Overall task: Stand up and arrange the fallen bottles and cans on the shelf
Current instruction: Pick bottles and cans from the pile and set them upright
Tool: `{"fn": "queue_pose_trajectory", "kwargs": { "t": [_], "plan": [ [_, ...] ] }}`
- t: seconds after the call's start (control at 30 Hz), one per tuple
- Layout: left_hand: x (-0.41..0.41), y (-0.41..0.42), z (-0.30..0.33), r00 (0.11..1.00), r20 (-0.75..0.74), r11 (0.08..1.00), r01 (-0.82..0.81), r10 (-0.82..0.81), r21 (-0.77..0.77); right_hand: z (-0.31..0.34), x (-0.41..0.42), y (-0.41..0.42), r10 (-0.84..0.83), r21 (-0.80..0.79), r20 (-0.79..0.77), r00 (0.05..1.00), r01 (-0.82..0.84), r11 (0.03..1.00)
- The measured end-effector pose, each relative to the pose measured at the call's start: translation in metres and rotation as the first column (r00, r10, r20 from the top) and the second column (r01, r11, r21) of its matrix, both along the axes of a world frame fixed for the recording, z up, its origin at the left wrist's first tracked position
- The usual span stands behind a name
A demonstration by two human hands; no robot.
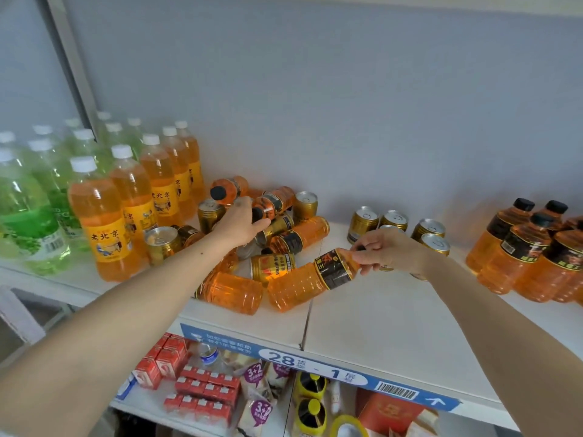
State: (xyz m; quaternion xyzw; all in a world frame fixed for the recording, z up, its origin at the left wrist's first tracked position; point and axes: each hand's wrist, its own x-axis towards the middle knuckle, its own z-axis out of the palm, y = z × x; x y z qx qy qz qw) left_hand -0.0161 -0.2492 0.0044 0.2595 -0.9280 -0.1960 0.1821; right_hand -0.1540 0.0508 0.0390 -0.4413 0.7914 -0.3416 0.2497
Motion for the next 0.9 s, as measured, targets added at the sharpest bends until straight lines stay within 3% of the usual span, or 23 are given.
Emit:
{"fn": "queue_pose_trajectory", "kwargs": {
  "t": [0.17, 0.47, 0.57, 0.7, 0.9],
  "plan": [
    [-0.021, 0.001, -0.004, 0.995, -0.038, 0.982, -0.082, 0.09, 0.171, 0.016, 0.0, -0.012, -0.109, -0.101, -0.037, 0.993, 0.105, 0.989],
    [-0.04, -0.007, 0.021, 0.959, -0.202, 0.978, -0.206, 0.198, -0.018, 0.034, -0.008, -0.021, -0.259, -0.135, -0.254, 0.932, 0.231, 0.963],
    [-0.045, -0.014, 0.039, 0.947, -0.235, 0.973, -0.229, 0.219, -0.015, 0.036, -0.011, -0.02, -0.275, -0.133, -0.332, 0.902, 0.244, 0.961],
    [-0.041, -0.018, 0.065, 0.93, -0.33, 0.986, -0.161, 0.164, 0.037, 0.038, -0.015, -0.018, -0.274, -0.123, -0.413, 0.868, 0.245, 0.962],
    [-0.033, -0.006, 0.112, 0.939, -0.342, 0.988, -0.019, -0.034, -0.151, 0.05, -0.019, -0.013, -0.288, -0.121, -0.468, 0.836, 0.262, 0.957]
  ]
}}
